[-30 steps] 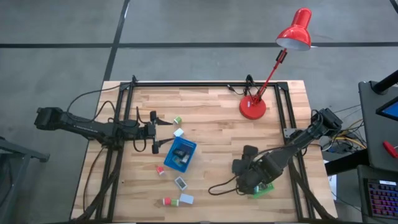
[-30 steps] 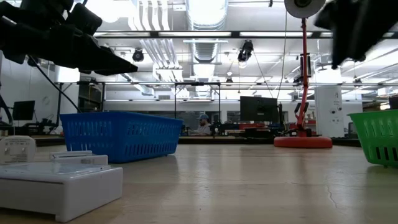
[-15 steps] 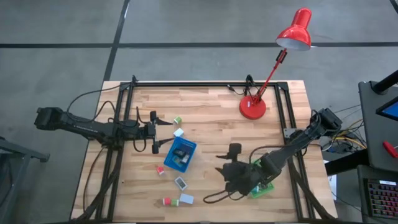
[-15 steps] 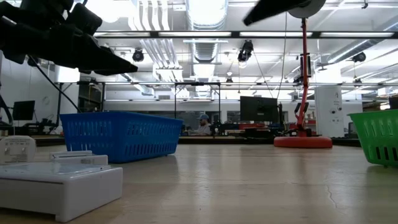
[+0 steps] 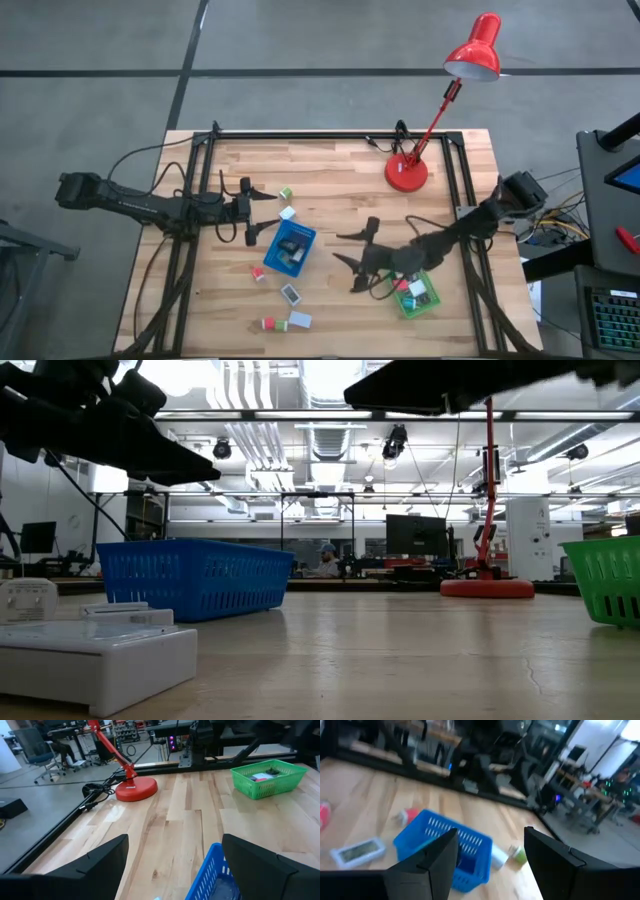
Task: Pick & Place Office items
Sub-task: Put the top green charger adapter into the green bin
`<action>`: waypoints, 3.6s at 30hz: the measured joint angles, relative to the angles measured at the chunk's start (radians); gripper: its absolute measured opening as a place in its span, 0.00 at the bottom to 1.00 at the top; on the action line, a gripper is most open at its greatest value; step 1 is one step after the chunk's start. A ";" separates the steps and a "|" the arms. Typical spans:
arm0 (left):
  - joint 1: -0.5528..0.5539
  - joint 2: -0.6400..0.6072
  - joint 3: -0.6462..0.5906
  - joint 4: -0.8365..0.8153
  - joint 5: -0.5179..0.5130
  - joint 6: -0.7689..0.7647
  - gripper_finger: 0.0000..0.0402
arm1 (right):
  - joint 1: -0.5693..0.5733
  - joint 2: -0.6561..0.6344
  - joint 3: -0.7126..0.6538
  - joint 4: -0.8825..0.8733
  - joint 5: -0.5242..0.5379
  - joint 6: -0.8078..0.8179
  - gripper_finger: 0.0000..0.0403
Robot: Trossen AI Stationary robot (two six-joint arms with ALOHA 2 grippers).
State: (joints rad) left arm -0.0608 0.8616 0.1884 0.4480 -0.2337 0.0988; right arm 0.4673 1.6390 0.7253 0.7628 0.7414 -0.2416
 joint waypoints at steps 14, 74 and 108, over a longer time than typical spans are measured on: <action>0.021 0.003 0.000 0.018 -0.002 0.020 0.81 | -0.302 -0.001 -0.186 0.319 -0.487 -0.026 0.55; 0.432 0.793 0.822 -1.079 0.168 -0.206 0.81 | -0.413 -0.121 -0.233 0.149 -0.567 0.014 0.55; 0.433 0.890 0.821 -1.054 0.166 -0.212 0.81 | -0.413 -0.121 -0.233 0.151 -0.567 0.014 0.55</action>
State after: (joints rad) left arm 0.3721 1.7519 1.0096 -0.6064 -0.0677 -0.1127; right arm 0.0540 1.5177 0.4919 0.9138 0.1745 -0.2272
